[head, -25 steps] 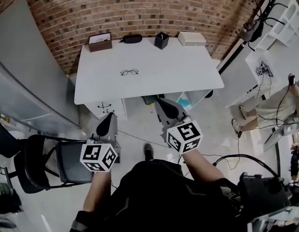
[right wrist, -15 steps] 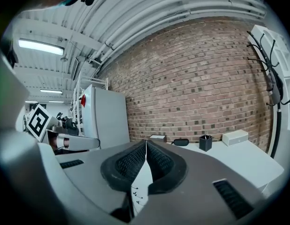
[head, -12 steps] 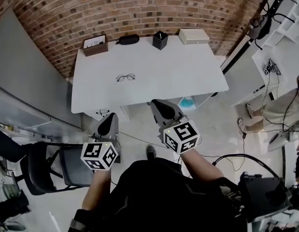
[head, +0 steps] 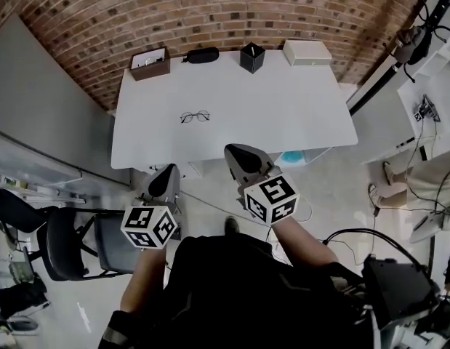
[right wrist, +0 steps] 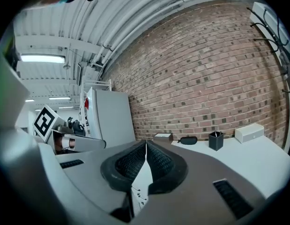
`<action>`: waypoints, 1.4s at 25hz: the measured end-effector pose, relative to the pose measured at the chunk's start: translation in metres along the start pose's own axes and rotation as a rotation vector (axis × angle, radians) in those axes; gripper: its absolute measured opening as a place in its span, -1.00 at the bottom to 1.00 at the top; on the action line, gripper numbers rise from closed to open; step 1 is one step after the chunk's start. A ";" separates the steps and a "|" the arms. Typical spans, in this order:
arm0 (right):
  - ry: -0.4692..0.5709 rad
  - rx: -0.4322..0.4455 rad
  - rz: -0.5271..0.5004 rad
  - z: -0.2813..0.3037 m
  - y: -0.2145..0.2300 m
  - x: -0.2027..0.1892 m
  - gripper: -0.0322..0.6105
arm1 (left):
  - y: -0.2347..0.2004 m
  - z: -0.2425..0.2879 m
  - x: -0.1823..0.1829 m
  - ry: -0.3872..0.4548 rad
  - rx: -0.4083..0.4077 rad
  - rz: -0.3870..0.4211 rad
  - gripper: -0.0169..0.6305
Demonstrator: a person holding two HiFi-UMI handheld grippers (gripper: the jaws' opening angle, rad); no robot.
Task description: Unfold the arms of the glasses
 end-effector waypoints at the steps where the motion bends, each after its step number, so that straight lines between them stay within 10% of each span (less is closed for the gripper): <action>1: -0.005 0.010 0.002 0.005 0.001 -0.002 -0.87 | -0.004 0.002 0.000 -0.004 0.006 -0.005 -0.92; 35: -0.350 -0.039 0.003 0.210 0.079 -0.117 -0.87 | -0.170 0.180 -0.016 -0.226 0.004 -0.059 -0.91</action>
Point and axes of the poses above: the fingertips, and each gripper's own axes: z forward along the fingers, y to its right, x out of its top, the point moved 3 cm from there along -z, backward along the fingers, and after that the axes turned 11 degrees about -z, right-handed, at the moved point
